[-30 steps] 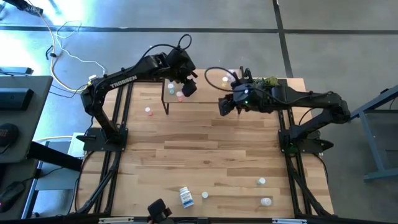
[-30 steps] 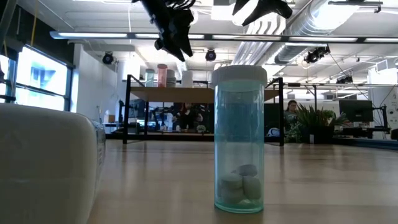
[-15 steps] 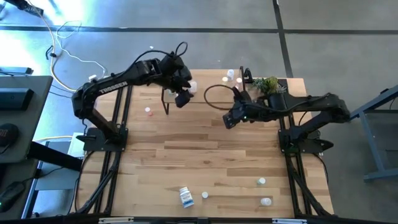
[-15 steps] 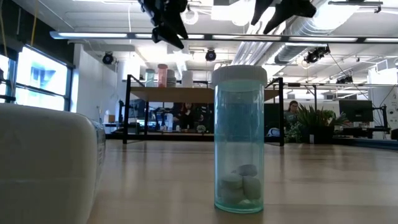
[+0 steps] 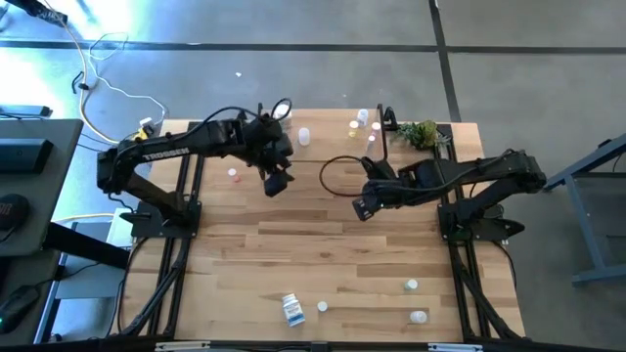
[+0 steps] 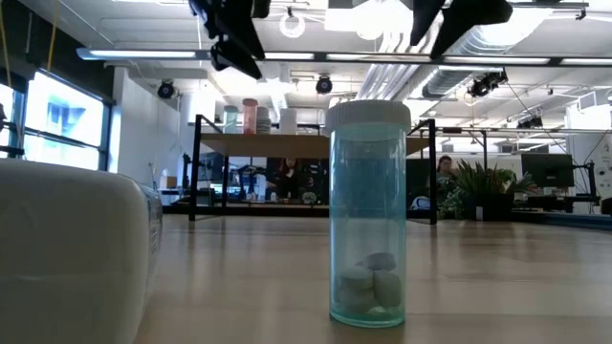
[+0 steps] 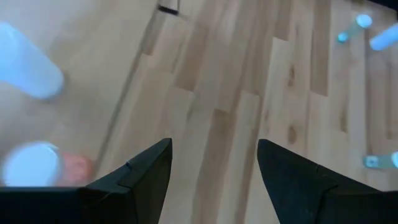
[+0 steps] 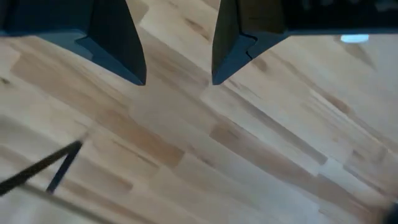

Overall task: Pick and place medicine bottles onto shelf by color
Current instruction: Put the right blue pill bottle on the shelf

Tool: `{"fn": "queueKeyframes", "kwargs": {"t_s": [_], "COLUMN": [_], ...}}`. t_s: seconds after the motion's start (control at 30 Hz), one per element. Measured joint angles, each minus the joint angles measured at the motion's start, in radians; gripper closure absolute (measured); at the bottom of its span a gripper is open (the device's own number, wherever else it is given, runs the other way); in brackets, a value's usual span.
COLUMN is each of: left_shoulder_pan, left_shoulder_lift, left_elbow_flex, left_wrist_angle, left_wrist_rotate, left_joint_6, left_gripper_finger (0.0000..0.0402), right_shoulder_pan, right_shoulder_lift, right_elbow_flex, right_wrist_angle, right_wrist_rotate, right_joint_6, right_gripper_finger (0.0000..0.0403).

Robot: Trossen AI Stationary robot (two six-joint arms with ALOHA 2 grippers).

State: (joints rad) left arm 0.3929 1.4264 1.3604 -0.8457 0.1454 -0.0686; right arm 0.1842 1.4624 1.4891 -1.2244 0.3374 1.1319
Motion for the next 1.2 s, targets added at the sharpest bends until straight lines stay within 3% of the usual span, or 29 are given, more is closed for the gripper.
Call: {"fn": "queueKeyframes", "kwargs": {"t_s": [0.43, 0.8, 1.2], "left_shoulder_pan": [-0.103, -0.202, -0.322], "left_shoulder_lift": [-0.171, -0.243, -0.261], "left_elbow_flex": [-0.165, -0.190, -0.190], "left_wrist_angle": [0.033, 0.038, 0.036], "left_wrist_rotate": [-0.038, -0.079, -0.083], "left_joint_6": [-0.107, -0.147, -0.183], "left_gripper_finger": [0.0176, 0.0176, 0.0176], "right_shoulder_pan": [0.132, 0.290, 0.460], "right_shoulder_lift": [0.033, 0.037, 0.094], "right_elbow_flex": [0.000, 0.000, 0.000], "right_wrist_angle": [-0.121, -0.203, -0.224], "right_wrist_rotate": [-0.063, -0.084, -0.181], "right_joint_6": [0.204, 0.406, 0.617], "right_gripper_finger": [0.0229, 0.0229, 0.0229]}}
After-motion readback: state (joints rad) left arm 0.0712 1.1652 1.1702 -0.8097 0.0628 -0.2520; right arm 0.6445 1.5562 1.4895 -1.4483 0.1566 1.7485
